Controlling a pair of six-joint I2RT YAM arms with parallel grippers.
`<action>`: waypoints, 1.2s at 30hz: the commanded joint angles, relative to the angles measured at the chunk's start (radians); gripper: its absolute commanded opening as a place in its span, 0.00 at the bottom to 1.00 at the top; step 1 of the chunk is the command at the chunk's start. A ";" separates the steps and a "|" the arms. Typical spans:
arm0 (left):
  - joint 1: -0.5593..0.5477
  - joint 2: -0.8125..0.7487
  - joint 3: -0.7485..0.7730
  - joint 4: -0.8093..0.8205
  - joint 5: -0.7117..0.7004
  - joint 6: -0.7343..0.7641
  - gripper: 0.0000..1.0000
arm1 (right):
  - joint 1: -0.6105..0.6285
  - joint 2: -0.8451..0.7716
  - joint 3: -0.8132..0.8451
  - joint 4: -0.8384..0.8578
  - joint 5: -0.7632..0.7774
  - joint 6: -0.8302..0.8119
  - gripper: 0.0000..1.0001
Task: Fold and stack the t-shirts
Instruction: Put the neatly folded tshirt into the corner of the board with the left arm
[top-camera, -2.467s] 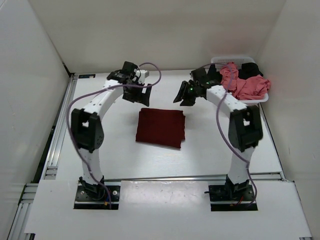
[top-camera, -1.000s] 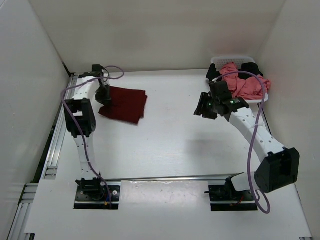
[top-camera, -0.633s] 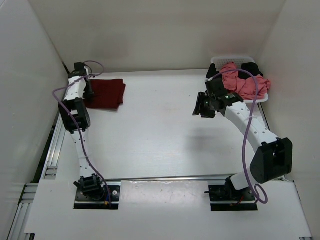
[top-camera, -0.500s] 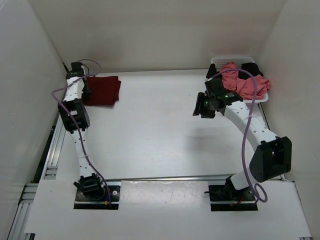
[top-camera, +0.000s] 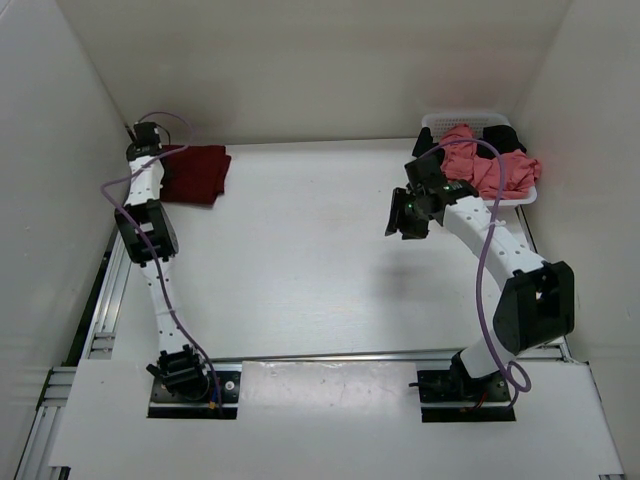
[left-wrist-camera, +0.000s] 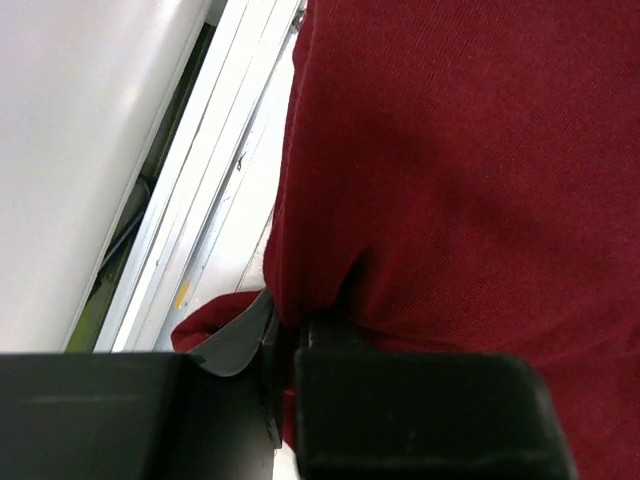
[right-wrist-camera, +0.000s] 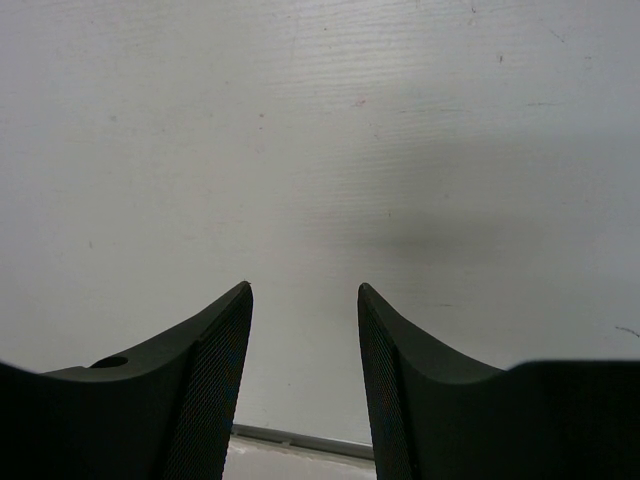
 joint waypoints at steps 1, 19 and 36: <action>0.012 -0.019 0.001 0.053 -0.021 -0.001 0.10 | -0.005 0.001 0.057 -0.014 0.002 -0.019 0.51; -0.086 -0.656 -0.495 0.053 -0.113 -0.001 1.00 | 0.014 -0.220 0.078 -0.075 0.033 0.001 0.55; -0.201 -1.629 -1.079 -0.337 0.108 -0.001 1.00 | 0.032 -0.622 -0.135 -0.269 -0.051 0.104 0.66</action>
